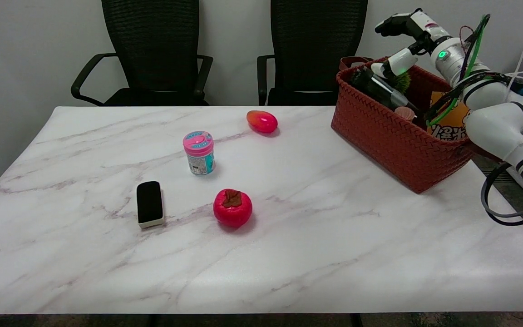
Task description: Place the black water bottle into the brown storage basket.
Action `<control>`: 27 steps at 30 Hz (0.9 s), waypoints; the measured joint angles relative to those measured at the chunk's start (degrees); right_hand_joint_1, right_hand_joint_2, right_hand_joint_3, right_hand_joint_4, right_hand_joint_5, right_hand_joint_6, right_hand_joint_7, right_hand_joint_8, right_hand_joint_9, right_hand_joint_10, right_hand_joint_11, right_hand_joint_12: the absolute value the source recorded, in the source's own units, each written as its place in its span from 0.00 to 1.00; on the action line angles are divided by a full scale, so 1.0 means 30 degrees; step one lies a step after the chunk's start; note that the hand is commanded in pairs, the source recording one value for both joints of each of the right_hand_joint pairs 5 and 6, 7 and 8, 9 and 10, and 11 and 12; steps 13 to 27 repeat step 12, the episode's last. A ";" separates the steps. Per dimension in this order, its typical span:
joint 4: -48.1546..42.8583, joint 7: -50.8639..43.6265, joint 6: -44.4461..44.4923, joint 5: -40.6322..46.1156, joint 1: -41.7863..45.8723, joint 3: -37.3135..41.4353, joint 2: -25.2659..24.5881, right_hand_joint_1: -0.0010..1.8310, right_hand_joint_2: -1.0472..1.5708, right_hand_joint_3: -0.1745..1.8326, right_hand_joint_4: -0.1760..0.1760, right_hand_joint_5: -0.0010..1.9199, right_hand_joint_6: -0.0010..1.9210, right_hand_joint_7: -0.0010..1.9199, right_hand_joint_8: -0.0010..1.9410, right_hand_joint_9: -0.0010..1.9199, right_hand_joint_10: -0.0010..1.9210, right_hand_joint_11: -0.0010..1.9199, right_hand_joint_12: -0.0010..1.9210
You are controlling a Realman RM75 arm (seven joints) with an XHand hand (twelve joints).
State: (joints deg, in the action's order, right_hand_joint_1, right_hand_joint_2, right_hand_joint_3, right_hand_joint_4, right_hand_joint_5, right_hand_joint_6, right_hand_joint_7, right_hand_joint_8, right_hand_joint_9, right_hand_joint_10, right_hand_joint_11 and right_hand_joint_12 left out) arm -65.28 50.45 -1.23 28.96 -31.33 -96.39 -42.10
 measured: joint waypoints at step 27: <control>-0.6606 -0.0011 0.2563 0.0337 0.6307 0.2874 -0.0350 0.69 0.47 0.62 0.50 0.26 0.26 0.34 0.34 0.31 0.31 0.32 0.32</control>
